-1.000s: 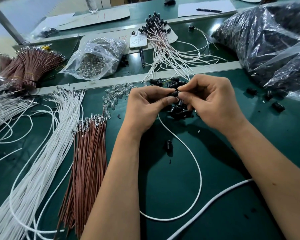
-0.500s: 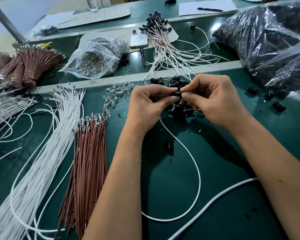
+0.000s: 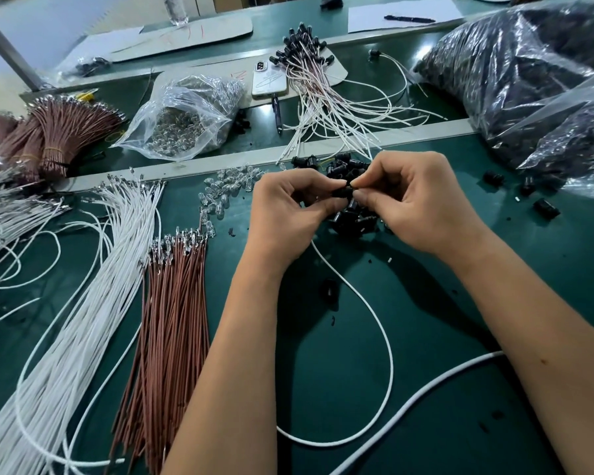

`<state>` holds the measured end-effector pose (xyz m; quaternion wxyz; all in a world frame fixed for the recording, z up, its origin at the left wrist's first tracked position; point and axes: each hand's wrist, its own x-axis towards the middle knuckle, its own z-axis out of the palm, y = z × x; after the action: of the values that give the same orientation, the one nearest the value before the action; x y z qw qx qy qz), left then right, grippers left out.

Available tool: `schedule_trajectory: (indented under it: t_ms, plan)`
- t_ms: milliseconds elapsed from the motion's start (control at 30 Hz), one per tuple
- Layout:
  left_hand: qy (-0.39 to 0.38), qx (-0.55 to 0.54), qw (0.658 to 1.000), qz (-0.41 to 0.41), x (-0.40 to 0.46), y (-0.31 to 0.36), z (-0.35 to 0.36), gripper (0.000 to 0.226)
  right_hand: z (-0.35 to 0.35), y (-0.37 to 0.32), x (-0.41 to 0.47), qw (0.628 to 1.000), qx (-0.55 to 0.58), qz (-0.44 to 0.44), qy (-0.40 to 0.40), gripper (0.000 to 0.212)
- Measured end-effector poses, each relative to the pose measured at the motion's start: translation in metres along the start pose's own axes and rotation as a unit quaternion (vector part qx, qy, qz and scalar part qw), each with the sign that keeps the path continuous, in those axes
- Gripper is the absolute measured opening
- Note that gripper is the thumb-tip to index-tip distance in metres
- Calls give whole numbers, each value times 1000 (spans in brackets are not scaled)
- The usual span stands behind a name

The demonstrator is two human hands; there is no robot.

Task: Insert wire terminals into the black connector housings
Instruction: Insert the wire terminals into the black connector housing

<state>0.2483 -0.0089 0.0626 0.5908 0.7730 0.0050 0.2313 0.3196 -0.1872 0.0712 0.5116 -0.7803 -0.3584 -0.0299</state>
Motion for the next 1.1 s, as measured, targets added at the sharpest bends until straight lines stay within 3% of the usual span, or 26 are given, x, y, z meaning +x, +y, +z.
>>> schedule_trajectory:
  t_ms: [467,600,667,800,1100]
  plan:
    - [-45,-82,995,-31,-1,-1,-1,25,-1,1,1,990,133,20,-41,20]
    - [-14,-149,987,-52,-2,1,3,19,4,-3,1,961,272,52,6,5]
    - [-12,-154,986,-58,-2,1,5,17,6,-3,1,942,324,89,21,11]
    - [-5,-149,987,-64,-2,1,7,16,8,-2,1,944,299,127,51,5]
    - [14,-156,985,-69,-3,2,9,14,11,-5,0,943,306,125,36,22]
